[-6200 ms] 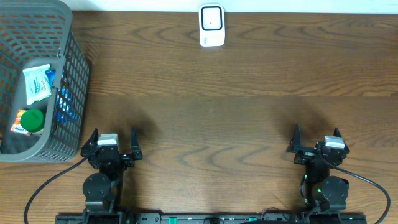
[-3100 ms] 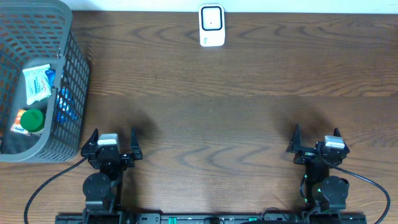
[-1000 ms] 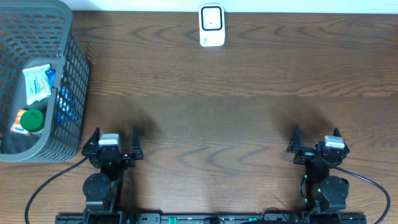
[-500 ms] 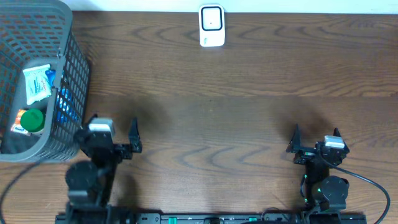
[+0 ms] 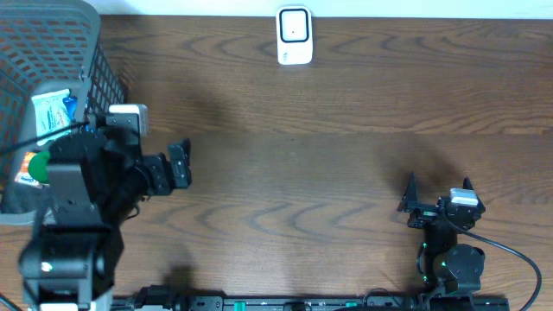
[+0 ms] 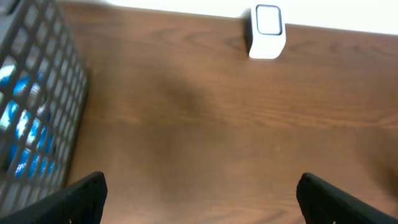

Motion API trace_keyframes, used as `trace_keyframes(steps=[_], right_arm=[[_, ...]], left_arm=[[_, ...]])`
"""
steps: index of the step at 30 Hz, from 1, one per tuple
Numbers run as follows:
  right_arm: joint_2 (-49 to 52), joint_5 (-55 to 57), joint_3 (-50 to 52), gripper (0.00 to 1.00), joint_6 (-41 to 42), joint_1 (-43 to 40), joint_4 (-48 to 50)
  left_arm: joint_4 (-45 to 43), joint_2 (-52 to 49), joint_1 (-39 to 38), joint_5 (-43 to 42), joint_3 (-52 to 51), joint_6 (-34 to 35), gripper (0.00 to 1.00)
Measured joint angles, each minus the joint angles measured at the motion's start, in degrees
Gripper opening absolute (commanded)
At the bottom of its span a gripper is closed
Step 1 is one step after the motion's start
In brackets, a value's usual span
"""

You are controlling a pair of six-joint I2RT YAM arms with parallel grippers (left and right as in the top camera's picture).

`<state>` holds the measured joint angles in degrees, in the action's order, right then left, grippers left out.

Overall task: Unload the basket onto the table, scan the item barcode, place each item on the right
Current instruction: 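Reach left gripper into basket and grasp the green-capped jar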

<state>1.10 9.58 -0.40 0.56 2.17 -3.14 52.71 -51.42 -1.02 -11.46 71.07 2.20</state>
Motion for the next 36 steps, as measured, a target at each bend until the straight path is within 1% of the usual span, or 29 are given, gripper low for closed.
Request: trace_keyframes(steps=[2,5,7,8,10,13,15,17,19,21,27,36], right_arm=[[0.0,0.0,0.0,0.99,0.0,0.0,0.0],[0.0,0.0,0.0,0.99,0.0,0.0,0.0],[0.0,0.0,0.0,0.99,0.0,0.0,0.0],[0.0,0.0,0.0,0.99,0.0,0.0,0.0],[0.0,0.0,0.0,0.99,0.0,0.0,0.0],[0.0,-0.1,0.0,0.99,0.0,0.0,0.0],[0.0,-0.1,0.0,0.99,0.0,0.0,0.0],[0.0,-0.1,0.0,0.99,0.0,0.0,0.0],[0.0,-0.2,0.0,0.99,0.0,0.0,0.0],[0.0,-0.1,0.0,0.99,0.0,0.0,0.0],[0.0,-0.2,0.0,0.99,0.0,0.0,0.0],[0.0,-0.2,0.0,0.99,0.0,0.0,0.0]], left_arm=[[5.1,-3.3,1.4,1.7,6.5,1.5,0.98],[11.9,-8.7,5.8,3.9,18.0,3.7,0.98],[17.8,-13.4,11.0,4.9,27.4,5.2,0.98],[19.1,-14.8,12.7,5.0,30.0,5.7,0.98],[23.5,-19.8,19.3,5.8,38.4,8.2,0.98],[27.0,-25.4,27.7,6.1,45.2,11.5,0.98],[28.5,-28.9,33.3,6.3,46.9,13.8,0.98],[29.9,-32.4,37.2,6.5,47.0,15.3,0.98],[30.5,-35.2,39.4,6.6,47.0,16.1,0.98],[30.6,-40.2,41.9,6.7,47.0,17.1,0.98],[29.1,-50.6,44.6,6.9,46.9,17.6,0.98],[28.6,-60.9,44.6,7.6,45.8,17.5,0.98]])
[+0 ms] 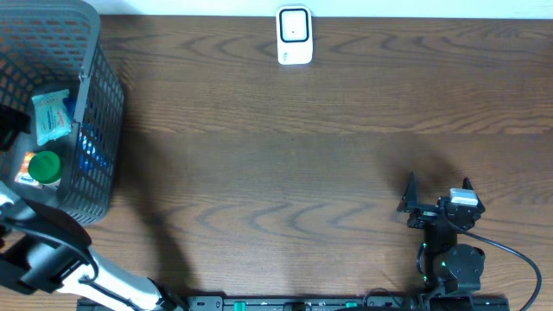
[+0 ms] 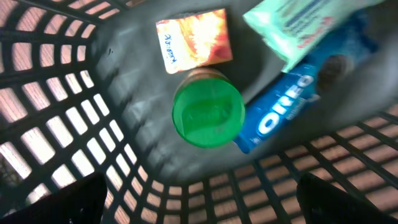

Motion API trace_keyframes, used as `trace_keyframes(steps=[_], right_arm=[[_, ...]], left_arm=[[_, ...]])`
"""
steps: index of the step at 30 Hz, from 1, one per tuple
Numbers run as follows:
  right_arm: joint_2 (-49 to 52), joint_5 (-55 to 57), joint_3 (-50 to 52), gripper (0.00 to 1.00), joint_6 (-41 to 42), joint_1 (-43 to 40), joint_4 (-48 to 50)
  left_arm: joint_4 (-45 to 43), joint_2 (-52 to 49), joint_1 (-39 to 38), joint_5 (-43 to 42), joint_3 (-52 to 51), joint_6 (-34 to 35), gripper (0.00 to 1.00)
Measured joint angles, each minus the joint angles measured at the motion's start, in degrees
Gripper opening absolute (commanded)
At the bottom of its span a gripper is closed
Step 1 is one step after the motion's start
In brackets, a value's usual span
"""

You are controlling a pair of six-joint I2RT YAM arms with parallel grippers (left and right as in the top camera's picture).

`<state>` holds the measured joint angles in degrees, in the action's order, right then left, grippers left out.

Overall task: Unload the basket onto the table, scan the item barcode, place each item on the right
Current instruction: 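Reach left gripper into basket and grasp the green-capped jar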

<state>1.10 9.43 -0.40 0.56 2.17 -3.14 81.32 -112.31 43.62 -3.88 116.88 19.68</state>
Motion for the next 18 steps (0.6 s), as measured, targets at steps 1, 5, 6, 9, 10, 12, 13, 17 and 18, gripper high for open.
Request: trace_keyframes(steps=[1,5,6,9,10,12,13,17,18], right_arm=[[0.0,0.0,0.0,0.99,0.0,0.0,0.0],[0.0,0.0,0.0,0.99,0.0,0.0,0.0],[0.0,0.0,0.0,0.99,0.0,0.0,0.0],[0.0,0.0,0.0,0.99,0.0,0.0,0.0],[0.0,0.0,0.0,0.99,0.0,0.0,0.0],[0.0,0.0,0.0,0.99,0.0,0.0,0.0],[0.0,0.0,0.0,0.99,0.0,0.0,0.0],[0.0,0.0,0.0,0.99,0.0,0.0,0.0],[0.0,0.0,0.0,0.99,0.0,0.0,0.0]], left_arm=[[-0.6,-0.7,0.0,0.4,-0.5,-0.1,0.98],[-3.9,-2.5,0.0,1.5,-3.4,-1.6,0.98],[-5.0,-2.7,0.0,1.6,-4.3,-1.8,0.98],[-8.0,-2.9,0.0,1.8,-6.9,-2.6,0.98],[-8.8,-2.9,0.0,1.8,-7.6,-2.8,0.98],[-10.8,-2.9,0.0,2.1,-10.0,-3.3,0.98],[-11.6,-2.9,0.0,2.2,-11.1,-3.4,0.98],[-15.5,-2.9,-0.1,2.4,-15.9,-3.6,0.98],[-16.4,-2.9,-0.2,2.4,-16.9,-3.6,0.98]])
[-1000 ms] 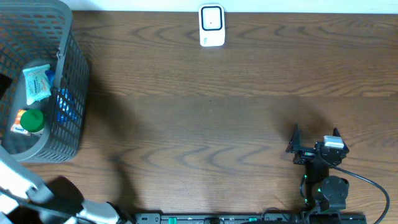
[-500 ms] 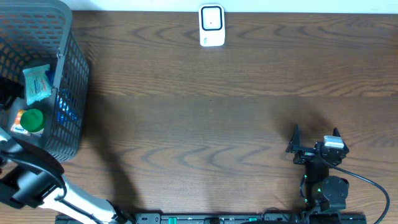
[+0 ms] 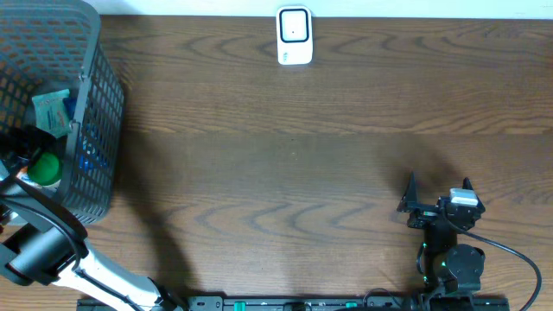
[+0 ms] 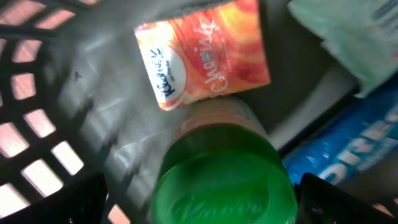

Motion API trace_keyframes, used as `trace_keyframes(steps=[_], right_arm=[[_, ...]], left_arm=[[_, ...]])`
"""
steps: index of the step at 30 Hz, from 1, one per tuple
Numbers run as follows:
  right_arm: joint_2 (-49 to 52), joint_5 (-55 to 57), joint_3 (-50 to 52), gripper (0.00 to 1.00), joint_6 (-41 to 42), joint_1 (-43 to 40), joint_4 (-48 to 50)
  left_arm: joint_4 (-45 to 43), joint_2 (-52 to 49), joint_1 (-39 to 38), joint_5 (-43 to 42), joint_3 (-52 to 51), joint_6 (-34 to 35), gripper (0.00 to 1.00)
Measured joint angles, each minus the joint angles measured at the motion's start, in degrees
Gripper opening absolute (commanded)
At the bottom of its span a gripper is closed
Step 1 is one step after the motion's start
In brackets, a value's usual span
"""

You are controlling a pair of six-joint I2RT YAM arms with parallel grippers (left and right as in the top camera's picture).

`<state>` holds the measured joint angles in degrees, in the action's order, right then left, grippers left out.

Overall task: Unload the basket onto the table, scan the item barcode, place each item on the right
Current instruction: 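Reach left gripper into basket and grasp the green-capped jar, then lift jar out with left gripper and place it on table center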

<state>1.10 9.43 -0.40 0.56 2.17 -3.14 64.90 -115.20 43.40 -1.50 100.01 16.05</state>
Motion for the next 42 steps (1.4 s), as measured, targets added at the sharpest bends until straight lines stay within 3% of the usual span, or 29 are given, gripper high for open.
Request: trace_keyframes(steps=[9,10,12,14,23,27,31,36,39,42], right_arm=[[0.0,0.0,0.0,0.99,0.0,0.0,0.0],[0.0,0.0,0.0,0.99,0.0,0.0,0.0],[0.0,0.0,0.0,0.99,0.0,0.0,0.0],[0.0,0.0,0.0,0.99,0.0,0.0,0.0],[0.0,0.0,0.0,0.99,0.0,0.0,0.0],[0.0,0.0,0.0,0.99,0.0,0.0,0.0],[0.0,0.0,0.0,0.99,0.0,0.0,0.0],[0.0,0.0,0.0,0.99,0.0,0.0,0.0],[0.0,0.0,0.0,0.99,0.0,0.0,0.0],[0.0,0.0,0.0,0.99,0.0,0.0,0.0]], left_arm=[[-5.2,0.0,-1.8,0.2,-7.1,0.0,0.99],[-5.4,0.0,-2.0,0.2,-7.2,0.0,0.96],[-5.7,0.0,-2.3,0.2,-7.3,-0.2,0.75],[-5.8,0.0,-2.3,0.2,-7.3,-0.3,0.62],[-4.7,0.1,-2.3,0.5,-7.2,-0.9,0.62],[0.0,1.5,-2.3,0.6,-4.2,-0.9,0.62],[3.2,7.7,-2.3,-0.2,4.2,-0.9,0.62],[3.2,23.3,-4.4,-4.4,13.8,-0.9,0.63],[2.6,33.2,-10.4,-8.0,15.7,-0.6,0.62],[3.2,40.1,-22.7,-11.6,16.0,0.8,0.63]])
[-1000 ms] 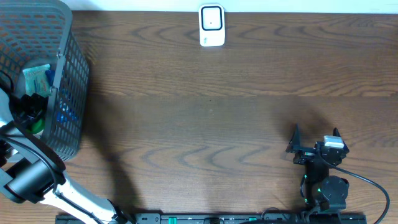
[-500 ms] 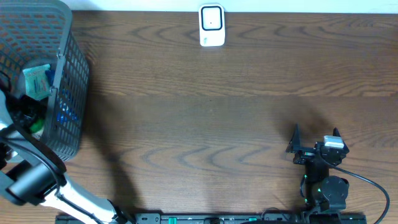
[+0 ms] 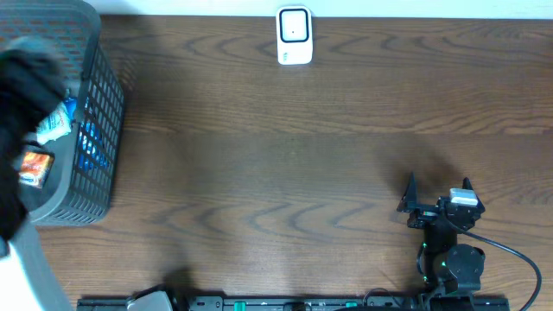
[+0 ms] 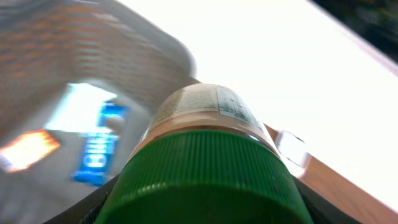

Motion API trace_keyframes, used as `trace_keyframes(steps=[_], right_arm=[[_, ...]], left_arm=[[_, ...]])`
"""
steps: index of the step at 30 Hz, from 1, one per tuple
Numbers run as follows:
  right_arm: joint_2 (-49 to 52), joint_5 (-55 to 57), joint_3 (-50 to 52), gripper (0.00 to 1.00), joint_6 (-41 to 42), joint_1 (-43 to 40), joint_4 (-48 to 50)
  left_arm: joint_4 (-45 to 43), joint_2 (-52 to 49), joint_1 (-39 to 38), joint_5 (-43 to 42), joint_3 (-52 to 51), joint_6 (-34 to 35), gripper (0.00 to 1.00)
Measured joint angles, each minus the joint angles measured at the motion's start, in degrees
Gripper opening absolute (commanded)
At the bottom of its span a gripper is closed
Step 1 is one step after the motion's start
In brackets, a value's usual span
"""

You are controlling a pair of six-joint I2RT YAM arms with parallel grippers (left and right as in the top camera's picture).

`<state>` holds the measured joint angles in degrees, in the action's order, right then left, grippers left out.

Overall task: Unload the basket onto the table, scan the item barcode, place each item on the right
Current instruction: 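Lift jar out with left gripper and place it on table center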

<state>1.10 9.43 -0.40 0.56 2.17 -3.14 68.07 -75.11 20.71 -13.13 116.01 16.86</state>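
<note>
A jar with a green ribbed cap (image 4: 208,168) and a printed label fills the left wrist view, and my left gripper (image 4: 205,208) is shut on it at the cap's sides. It hangs above the grey basket (image 3: 95,130). From overhead the left arm (image 3: 26,78) is a dark blur over the basket and the jar is hidden. The white scanner (image 3: 294,36) stands at the table's far edge, also visible as the scanner (image 4: 291,148) beyond the jar. My right gripper (image 3: 436,194) rests open near the front right, holding nothing.
Inside the basket lie an orange packet (image 3: 33,167), a blue biscuit pack (image 4: 99,149) and a pale green pouch (image 3: 56,121). The basket's tall mesh walls stand at the table's left end. Brown wooden tabletop (image 3: 302,173) stretches between basket and scanner.
My left gripper was open just above the green-capped jar inside the basket. Now it is shut on the jar, raised above the basket and turned toward the scanner. The right arm is unchanged.
My left gripper was open over the table beside the basket. Then it looked down into the basket at the jar, packet and biscuit pack. Then it was close over the jar's cap. Now it holds the jar above the basket.
</note>
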Motion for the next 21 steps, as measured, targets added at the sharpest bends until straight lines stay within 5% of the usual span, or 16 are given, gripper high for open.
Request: trace_keyframes(steps=[4,9,21], right_arm=[[0.0,0.0,0.0,0.99,0.0,0.0,0.0],[0.0,0.0,0.0,0.99,0.0,0.0,0.0],[0.0,0.0,0.0,0.99,0.0,0.0,0.0]], left_arm=[[2.9,-0.7,-20.2,2.9,-0.4,4.3,0.63],[6.4,-8.4,-33.3,8.5,-4.0,13.5,0.63],[5.2,-37.2,-43.5,13.8,-10.7,31.3,0.63]])
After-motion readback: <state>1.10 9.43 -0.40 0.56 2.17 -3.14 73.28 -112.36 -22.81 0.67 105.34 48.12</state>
